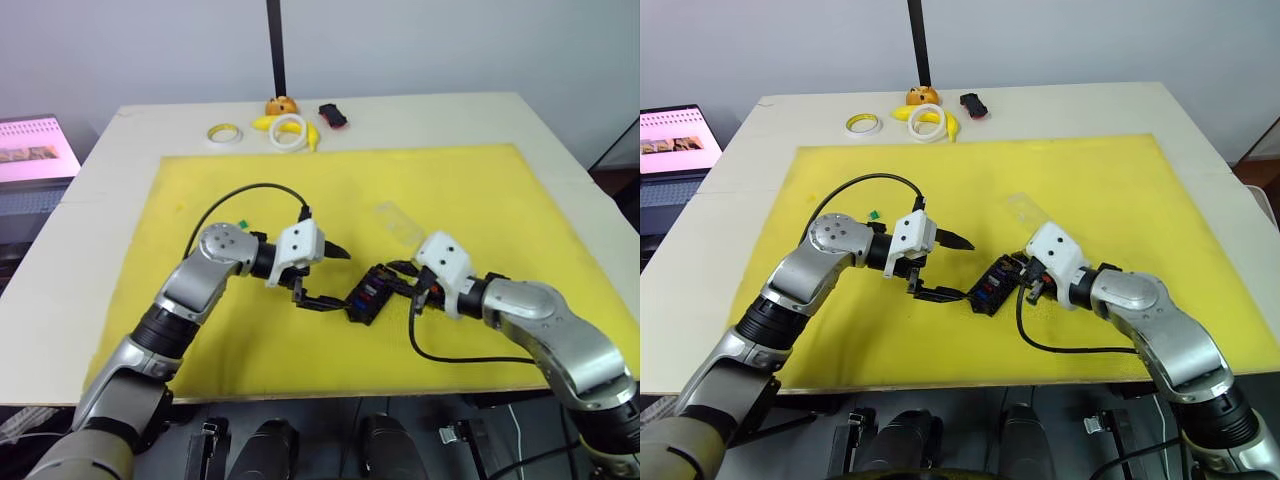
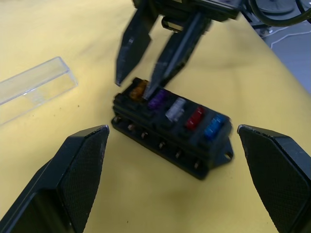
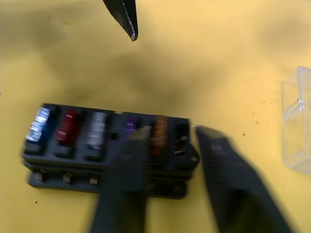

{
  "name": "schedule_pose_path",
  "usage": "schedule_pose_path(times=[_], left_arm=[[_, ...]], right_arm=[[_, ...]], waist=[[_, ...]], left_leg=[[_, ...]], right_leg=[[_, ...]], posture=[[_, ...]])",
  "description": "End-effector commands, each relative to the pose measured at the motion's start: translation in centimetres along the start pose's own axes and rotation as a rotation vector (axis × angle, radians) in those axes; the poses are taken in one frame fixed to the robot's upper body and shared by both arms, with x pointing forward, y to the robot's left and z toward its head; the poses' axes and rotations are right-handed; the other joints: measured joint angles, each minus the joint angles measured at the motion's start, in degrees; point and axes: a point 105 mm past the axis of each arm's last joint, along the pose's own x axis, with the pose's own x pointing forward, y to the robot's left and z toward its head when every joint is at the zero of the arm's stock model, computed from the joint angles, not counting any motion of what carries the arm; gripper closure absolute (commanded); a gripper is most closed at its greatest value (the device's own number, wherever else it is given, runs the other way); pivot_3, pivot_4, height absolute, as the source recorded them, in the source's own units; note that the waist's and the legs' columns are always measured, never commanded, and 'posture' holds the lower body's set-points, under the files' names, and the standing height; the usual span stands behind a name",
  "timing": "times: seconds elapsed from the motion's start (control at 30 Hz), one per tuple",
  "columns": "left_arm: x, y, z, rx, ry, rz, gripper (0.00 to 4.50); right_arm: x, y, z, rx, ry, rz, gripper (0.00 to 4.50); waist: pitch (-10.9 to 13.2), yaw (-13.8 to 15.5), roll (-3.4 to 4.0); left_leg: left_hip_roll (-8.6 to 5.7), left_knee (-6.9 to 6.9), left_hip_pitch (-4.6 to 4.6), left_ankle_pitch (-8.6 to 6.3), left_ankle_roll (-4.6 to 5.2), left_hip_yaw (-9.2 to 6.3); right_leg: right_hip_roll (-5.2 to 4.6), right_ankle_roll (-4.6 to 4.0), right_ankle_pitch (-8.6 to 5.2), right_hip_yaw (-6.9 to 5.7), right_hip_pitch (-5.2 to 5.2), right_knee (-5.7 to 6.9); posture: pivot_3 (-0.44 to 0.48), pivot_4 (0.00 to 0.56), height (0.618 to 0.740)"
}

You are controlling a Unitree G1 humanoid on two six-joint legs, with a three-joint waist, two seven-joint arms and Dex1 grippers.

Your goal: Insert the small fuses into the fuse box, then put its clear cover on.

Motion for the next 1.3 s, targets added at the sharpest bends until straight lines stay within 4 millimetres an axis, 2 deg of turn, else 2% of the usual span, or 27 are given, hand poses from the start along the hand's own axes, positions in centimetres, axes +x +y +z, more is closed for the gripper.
schedule_pose_path(times=[0.03,0.27,0.53,0.63,0.77,1.3], left_arm=[[-0.3,0.4,1.1,0.047,-0.023,0.019,0.0],[-0.3,0.5,1.0,0.042,-0.022,0.021,0.0],[-0.3,0.5,1.1,0.036,-0.028,0.014,0.0],[-0.2,0.5,1.1,0.035,-0.031,0.014,0.0],[-0.1,0.5,1.1,0.036,-0.032,0.014,0.0],[0.1,0.5,1.2,0.038,-0.03,0.02,0.0]], right_arm=[[-0.4,0.1,0.8,-0.012,-0.027,0.0,1.57],[-1.4,-0.3,2.2,0.002,-0.066,-0.009,1.57],[-1.9,0.1,3.5,0.126,-0.169,-0.008,1.57],[-1.7,0.6,3.2,0.162,-0.198,-0.012,2.49],[-1.4,1.0,2.5,0.198,-0.2,-0.019,4.47],[-0.2,1.9,0.4,0.214,-0.115,-0.013,4.47]], waist=[[0.0,0.0,0.0],[0.0,0.04,0.0],[0.0,0.05,0.0],[0.0,0.12,0.0],[0.0,0.0,0.0],[0.0,-0.03,0.01]], left_leg=[[0.0,0.0,0.0,0.0,0.0,0.0],[0.0,0.0,0.0,0.0,0.0,0.0],[0.01,0.0,0.0,0.0,0.0,0.0],[0.01,0.01,0.0,0.0,0.0,-0.02],[0.0,0.01,0.0,0.0,0.0,-0.02],[-0.01,0.02,0.02,0.0,0.0,-0.02]], right_leg=[[0.0,0.0,0.0,0.0,0.0,0.0],[0.0,0.0,0.0,0.0,0.0,0.0],[-0.01,0.0,0.0,0.0,0.01,0.0],[-0.01,0.0,0.0,0.0,0.01,0.02],[-0.02,0.0,0.0,0.0,0.01,0.02],[-0.01,0.0,0.0,0.0,0.01,0.06]], posture=[[0.0,0.15,0.74],[0.0,0.15,0.74],[0.0,0.15,0.74],[0.0,0.15,0.74],[0.0,0.15,0.74],[0.0,0.15,0.74]])
